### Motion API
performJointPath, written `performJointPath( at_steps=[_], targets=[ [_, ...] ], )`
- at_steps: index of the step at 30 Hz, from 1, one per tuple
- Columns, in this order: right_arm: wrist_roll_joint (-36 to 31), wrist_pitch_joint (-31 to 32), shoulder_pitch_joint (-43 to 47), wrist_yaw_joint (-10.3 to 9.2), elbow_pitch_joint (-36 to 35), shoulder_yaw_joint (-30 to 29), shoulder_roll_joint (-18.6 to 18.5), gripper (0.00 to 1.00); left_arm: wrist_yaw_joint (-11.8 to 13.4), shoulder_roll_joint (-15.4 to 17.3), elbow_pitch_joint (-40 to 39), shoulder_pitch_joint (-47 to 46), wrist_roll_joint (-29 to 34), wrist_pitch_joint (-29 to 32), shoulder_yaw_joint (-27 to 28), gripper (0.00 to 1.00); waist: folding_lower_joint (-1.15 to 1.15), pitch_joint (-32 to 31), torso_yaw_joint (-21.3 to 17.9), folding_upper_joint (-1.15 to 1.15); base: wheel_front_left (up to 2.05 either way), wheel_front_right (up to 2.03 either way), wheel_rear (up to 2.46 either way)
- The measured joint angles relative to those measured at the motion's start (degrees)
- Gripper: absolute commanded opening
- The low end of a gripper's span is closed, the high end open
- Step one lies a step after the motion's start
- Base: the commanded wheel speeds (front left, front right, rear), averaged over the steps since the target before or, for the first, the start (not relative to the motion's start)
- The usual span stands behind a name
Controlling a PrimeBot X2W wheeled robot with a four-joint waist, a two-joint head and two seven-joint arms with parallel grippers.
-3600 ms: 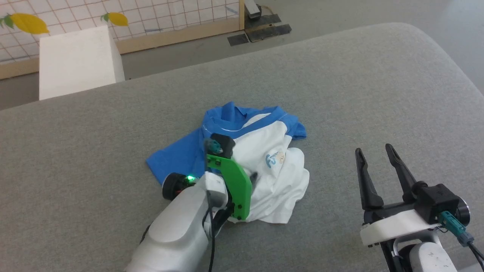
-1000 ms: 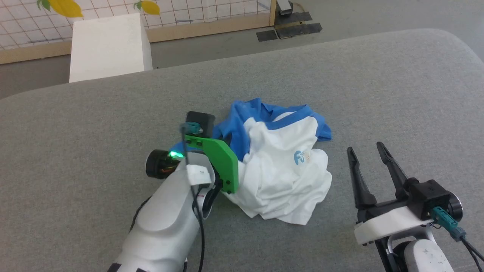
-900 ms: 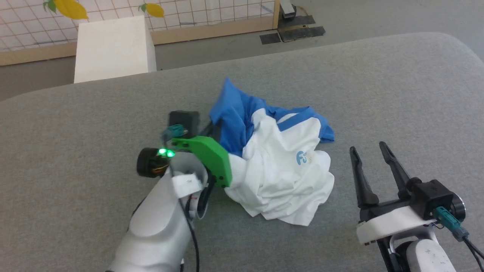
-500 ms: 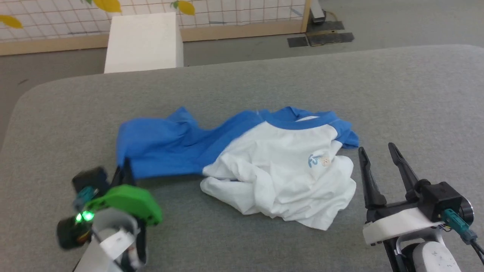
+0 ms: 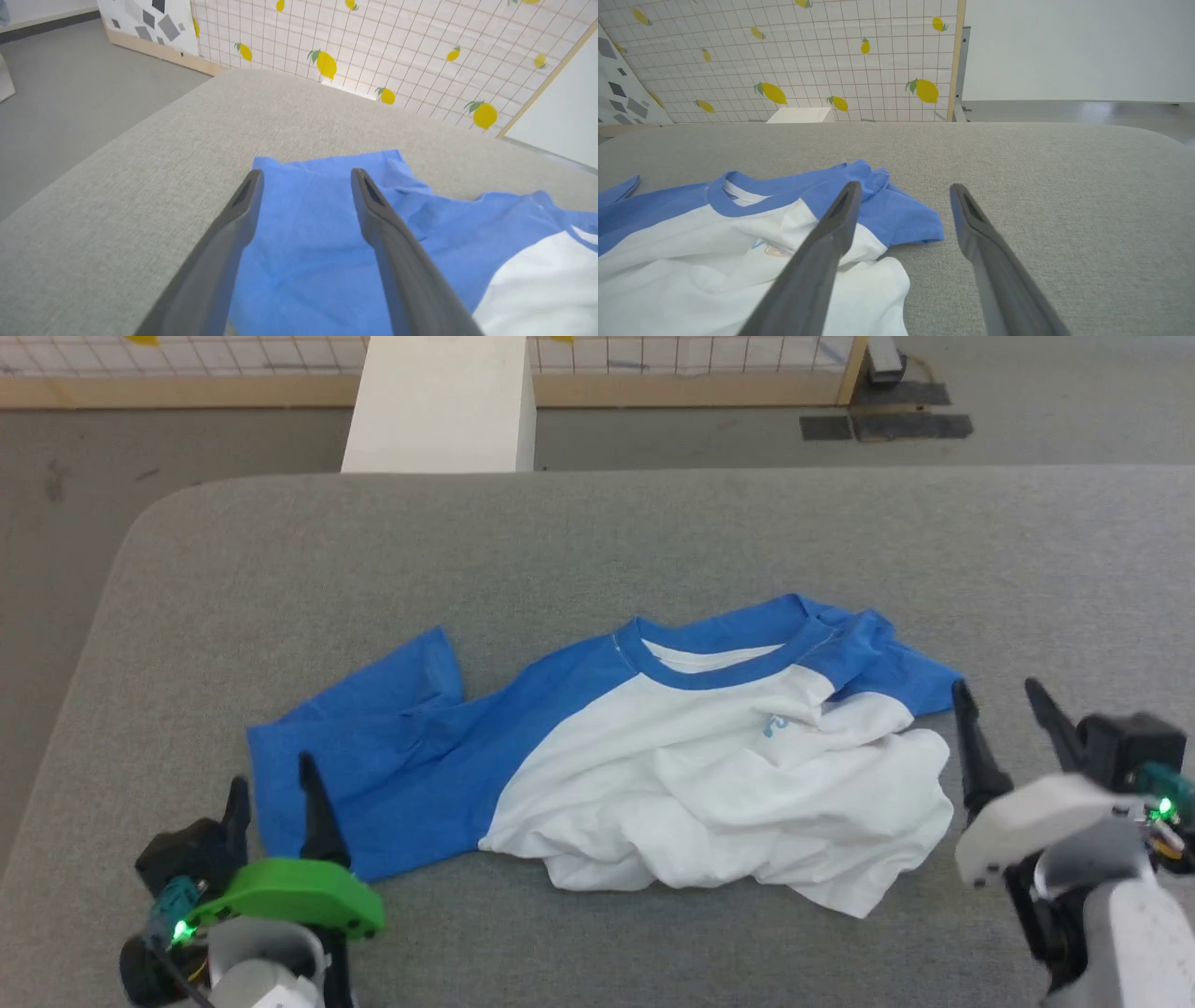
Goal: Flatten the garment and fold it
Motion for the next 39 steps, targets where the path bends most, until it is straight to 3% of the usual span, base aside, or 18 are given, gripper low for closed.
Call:
performJointPath(
  at_steps=[10,17,18,19,20,21,26,32,35,39],
  targets=[
    [-2.42,15.02,-14.17,0.04,13.81,-6.26,0.00,1.00,-8.24,-7.35,-5.82,-5.89,11.92,-2.77,0.21,1.00,0.00,4.68,3.25,0.00,0.00,0.00,0.00],
    [-5.27,26.09,-18.60,0.03,20.25,-8.51,-0.22,1.00,-12.78,-9.98,-4.24,-5.91,14.74,-2.80,1.21,1.00,0.00,6.99,5.32,0.00,0.00,0.00,0.00],
    [-5.35,27.84,-19.17,0.03,20.56,-8.47,-0.40,0.92,-13.10,-10.10,-3.87,-5.91,15.15,-2.80,1.49,1.00,0.00,7.15,5.48,0.00,0.00,0.00,0.00],
    [-5.26,29.22,-19.51,0.03,20.63,-8.36,-0.53,0.45,-13.26,-10.15,-3.52,-5.90,15.30,-2.80,1.69,1.00,0.00,7.20,5.56,0.00,0.00,0.00,0.00],
    [-4.99,30.86,-19.95,0.03,20.68,-8.05,-0.71,0.18,-13.63,-10.25,-3.14,-5.90,15.32,-2.80,1.99,1.00,0.00,7.15,5.57,0.00,0.00,0.00,0.00],
    [-4.83,31.96,-20.10,0.03,20.57,-7.51,-0.86,0.00,-13.85,-10.34,-2.87,-5.90,15.33,-2.80,2.20,1.00,0.00,7.05,5.50,0.00,0.00,0.00,0.00],
    [-6.21,28.25,-18.84,0.13,17.03,-9.05,0.25,0.00,-14.70,-10.57,-1.41,-5.79,15.57,-2.80,3.04,1.00,0.00,5.86,4.71,0.00,0.00,0.00,0.00],
    [-9.58,20.86,-13.54,0.34,6.17,-17.84,0.18,0.00,-15.25,-10.65,0.23,-4.88,15.53,-2.80,2.86,1.00,0.00,2.90,3.71,0.00,0.00,0.00,0.00],
    [-10.18,21.42,-9.39,0.34,1.25,-22.50,0.14,0.00,-15.61,-10.67,0.79,-3.96,15.48,-2.80,2.32,1.00,0.00,1.37,3.02,0.00,0.00,0.00,0.00],
    [-8.82,26.80,-3.19,0.34,-2.19,-27.77,0.02,0.00,-15.72,-10.67,1.16,-3.70,15.30,-2.80,1.42,1.00,0.00,0.08,1.47,0.00,0.00,0.00,0.00]
  ],
)
